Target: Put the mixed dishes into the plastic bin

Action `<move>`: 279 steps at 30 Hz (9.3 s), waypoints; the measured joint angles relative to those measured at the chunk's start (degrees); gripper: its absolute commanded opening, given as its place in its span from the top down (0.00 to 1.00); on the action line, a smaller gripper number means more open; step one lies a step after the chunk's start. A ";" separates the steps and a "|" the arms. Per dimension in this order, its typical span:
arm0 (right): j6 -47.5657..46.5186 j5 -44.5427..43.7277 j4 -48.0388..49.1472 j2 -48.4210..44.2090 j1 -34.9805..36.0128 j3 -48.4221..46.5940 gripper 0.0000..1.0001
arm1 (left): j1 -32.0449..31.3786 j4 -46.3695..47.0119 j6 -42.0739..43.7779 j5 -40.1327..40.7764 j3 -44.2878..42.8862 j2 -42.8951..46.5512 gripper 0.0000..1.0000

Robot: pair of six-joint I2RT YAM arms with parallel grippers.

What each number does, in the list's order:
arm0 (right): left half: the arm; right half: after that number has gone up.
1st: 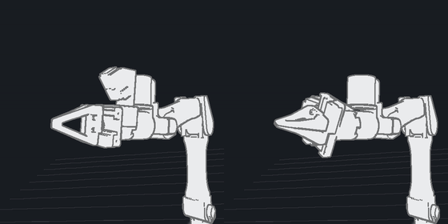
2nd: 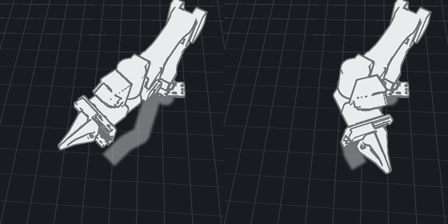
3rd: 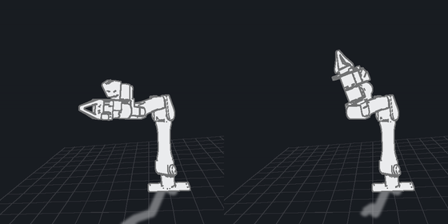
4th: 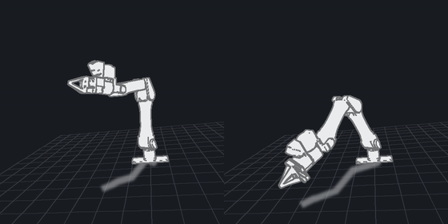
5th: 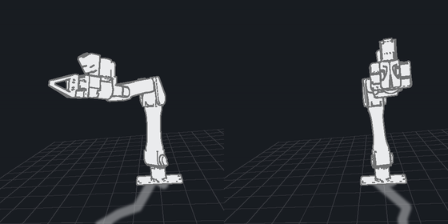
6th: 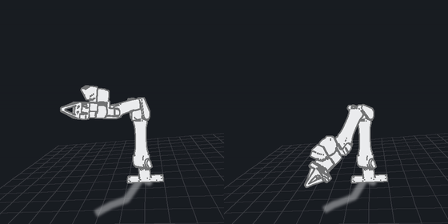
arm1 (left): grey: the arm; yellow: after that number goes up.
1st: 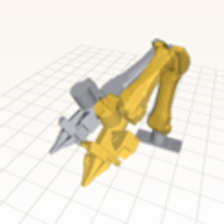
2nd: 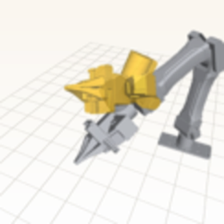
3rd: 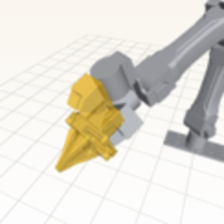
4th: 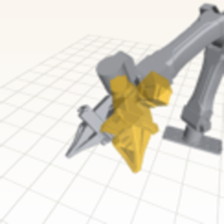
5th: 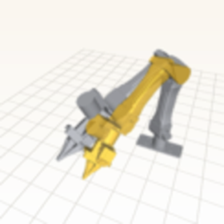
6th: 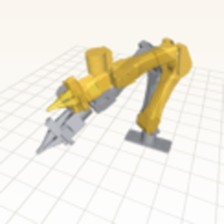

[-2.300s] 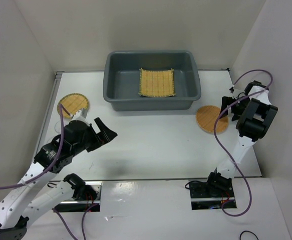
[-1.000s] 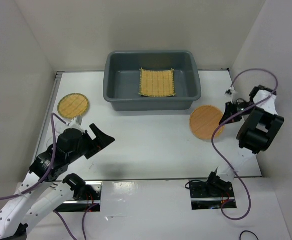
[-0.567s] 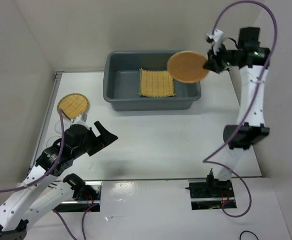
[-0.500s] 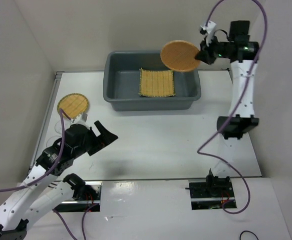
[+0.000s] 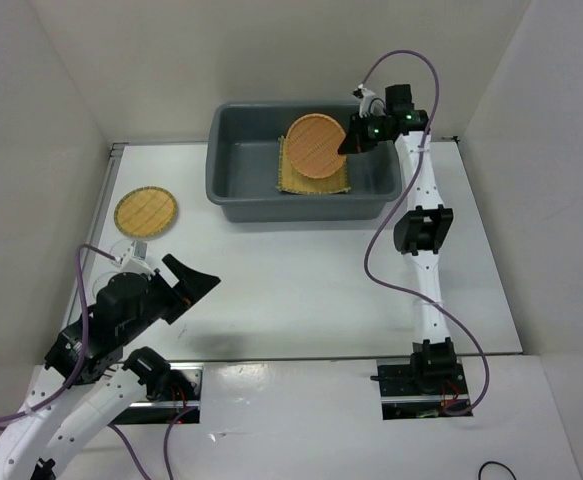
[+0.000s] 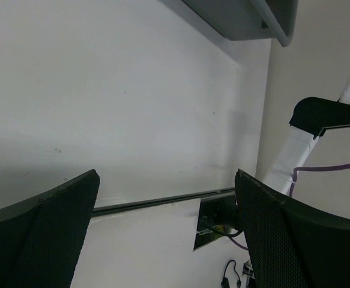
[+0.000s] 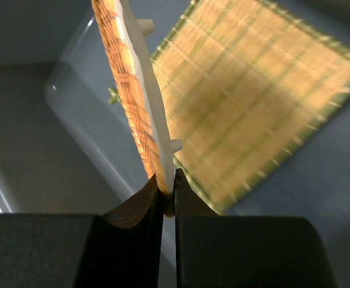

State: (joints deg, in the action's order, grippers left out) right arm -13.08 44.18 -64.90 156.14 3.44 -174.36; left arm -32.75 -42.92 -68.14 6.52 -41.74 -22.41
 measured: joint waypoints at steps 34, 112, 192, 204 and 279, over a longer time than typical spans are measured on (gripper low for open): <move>17.94 -26.27 11.37 10.40 3.54 0.15 0.38 | 0.00 -2.19 -3.82 2.71 1.62 -4.09 0.00; -6.12 -60.08 -10.19 -44.06 8.70 30.32 0.02 | 67.98 7.72 46.95 -42.07 -61.92 -108.67 0.00; -6.08 -54.05 -10.21 -59.58 8.70 34.27 0.02 | 21.94 24.50 -3.52 -45.31 -134.88 -143.93 1.00; -6.08 -54.05 -10.21 -59.58 8.70 34.27 0.02 | 14.08 28.70 -4.39 -35.36 -135.19 -149.30 1.00; -4.76 -47.78 -10.16 -55.71 10.29 30.97 0.02 | 38.38 -12.76 25.03 8.26 -39.71 -60.76 0.00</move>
State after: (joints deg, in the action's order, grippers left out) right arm -17.85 -3.60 -75.07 100.42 13.74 -143.39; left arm 5.63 -55.68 -43.11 14.79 -81.45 -83.18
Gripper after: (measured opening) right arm 0.983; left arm 1.001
